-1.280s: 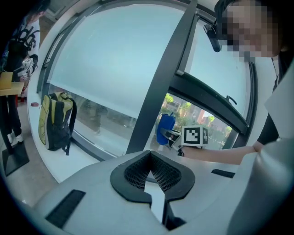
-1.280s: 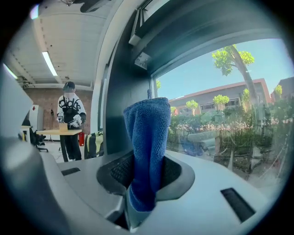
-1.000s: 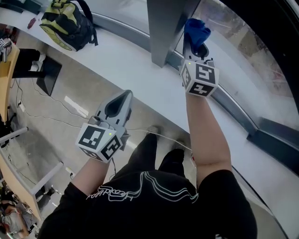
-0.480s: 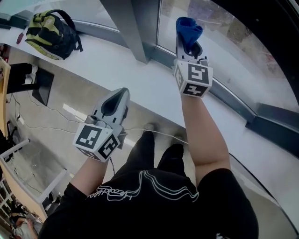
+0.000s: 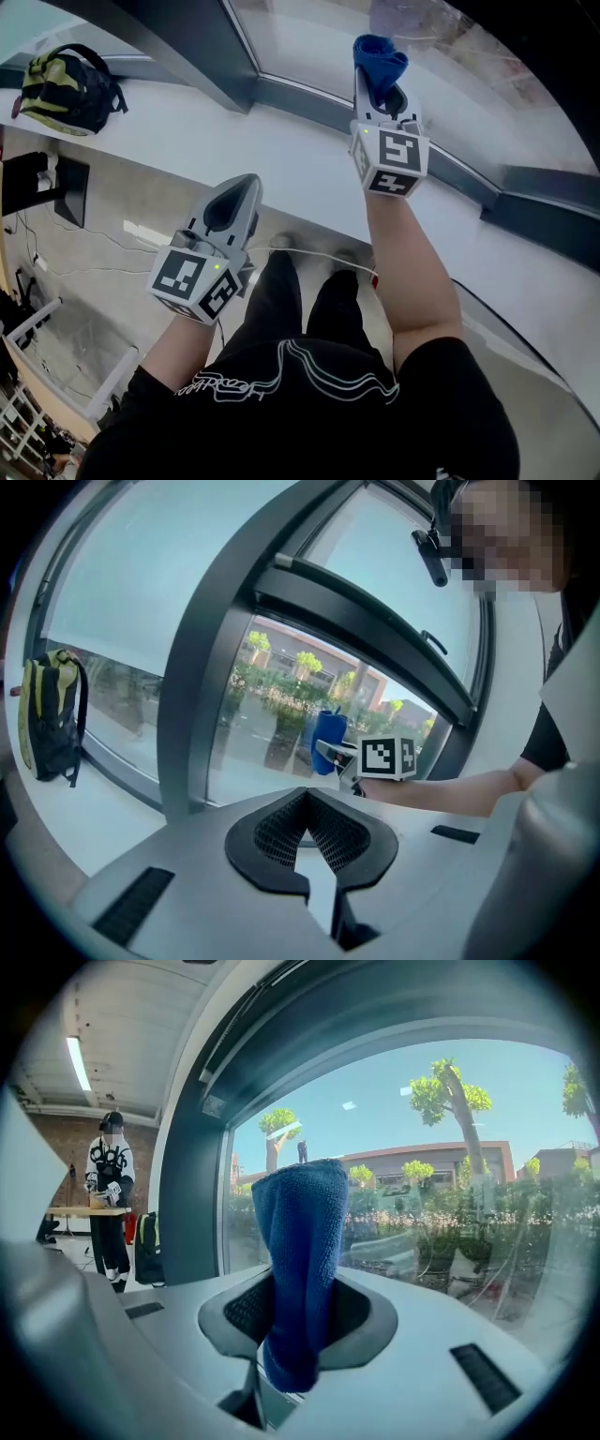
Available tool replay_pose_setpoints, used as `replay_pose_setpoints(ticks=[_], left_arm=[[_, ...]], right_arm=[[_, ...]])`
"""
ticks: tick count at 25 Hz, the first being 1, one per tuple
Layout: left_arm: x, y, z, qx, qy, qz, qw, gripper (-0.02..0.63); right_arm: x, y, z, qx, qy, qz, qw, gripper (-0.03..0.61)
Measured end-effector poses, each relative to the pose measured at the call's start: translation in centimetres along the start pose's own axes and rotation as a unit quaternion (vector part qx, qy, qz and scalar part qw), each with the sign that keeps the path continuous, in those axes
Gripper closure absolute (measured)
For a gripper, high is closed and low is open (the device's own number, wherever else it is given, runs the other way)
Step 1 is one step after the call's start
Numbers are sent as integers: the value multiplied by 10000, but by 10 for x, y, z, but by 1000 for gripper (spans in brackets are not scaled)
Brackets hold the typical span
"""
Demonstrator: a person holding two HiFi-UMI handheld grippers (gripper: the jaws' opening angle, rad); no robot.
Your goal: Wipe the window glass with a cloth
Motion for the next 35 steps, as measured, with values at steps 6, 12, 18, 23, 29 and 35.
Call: replay_pose_setpoints(ticks=[6, 12, 18, 23, 29, 35], left_arm=[[33, 56, 14, 103, -134, 231, 9996, 611], [64, 116, 28, 197, -243, 408, 9987, 611], [91, 170, 41, 360, -347, 583, 9970, 611], [112, 205, 53, 442, -462, 713, 9954, 611], [134, 246, 60, 625, -591, 901, 9922, 611], [154, 277, 67, 783, -692, 1091, 9885, 611]], right_arm=[[-40, 67, 20, 115, 48, 291, 9995, 485], [-87, 131, 40, 262, 144, 564, 9980, 485], [-132, 197, 57, 277, 259, 875, 9954, 485], [-165, 247, 70, 294, 322, 1142, 9925, 485], [-211, 303, 86, 312, 329, 1598, 9861, 485], [-256, 363, 107, 579, 381, 2254, 9718, 486]])
Point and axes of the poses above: the fingertips, and each gripper's own axes: x forward along the fingers, y to its right, z out of its underside, the point moved 7 cm from there along -x, backward along the fingers, and after that the axes turned 5 degrees about -y, right-handed, at the moved point
